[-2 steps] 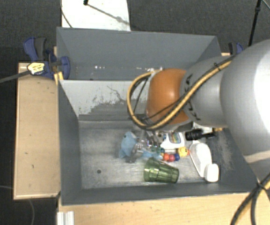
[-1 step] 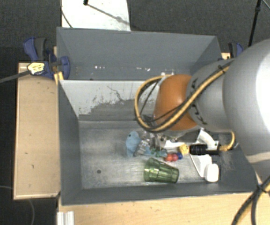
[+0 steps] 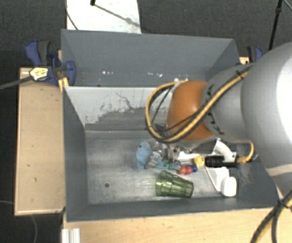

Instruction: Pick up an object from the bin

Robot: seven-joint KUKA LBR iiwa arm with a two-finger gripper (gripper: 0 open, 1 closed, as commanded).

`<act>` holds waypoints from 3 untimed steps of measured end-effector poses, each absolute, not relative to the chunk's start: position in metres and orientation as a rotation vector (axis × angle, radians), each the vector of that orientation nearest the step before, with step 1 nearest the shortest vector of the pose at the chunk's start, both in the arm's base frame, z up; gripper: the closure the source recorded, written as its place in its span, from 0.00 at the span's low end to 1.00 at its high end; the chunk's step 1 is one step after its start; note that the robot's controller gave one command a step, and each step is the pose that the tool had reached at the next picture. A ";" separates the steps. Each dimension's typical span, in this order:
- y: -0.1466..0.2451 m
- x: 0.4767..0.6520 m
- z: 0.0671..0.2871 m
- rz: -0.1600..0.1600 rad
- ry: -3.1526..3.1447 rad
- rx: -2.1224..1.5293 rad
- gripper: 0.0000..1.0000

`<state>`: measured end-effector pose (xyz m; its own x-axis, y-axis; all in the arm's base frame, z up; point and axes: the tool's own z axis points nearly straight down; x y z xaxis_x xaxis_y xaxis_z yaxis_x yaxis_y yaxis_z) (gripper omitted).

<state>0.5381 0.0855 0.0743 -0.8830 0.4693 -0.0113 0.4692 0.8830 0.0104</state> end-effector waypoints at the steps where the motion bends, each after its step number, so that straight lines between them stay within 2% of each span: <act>1: 0.085 0.536 0.078 0.006 3.043 0.758 1.00; 3: 0.085 0.537 0.111 0.003 3.047 0.755 1.00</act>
Offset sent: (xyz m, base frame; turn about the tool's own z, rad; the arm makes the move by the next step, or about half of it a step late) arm 0.0000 -0.0001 0.0357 -0.0001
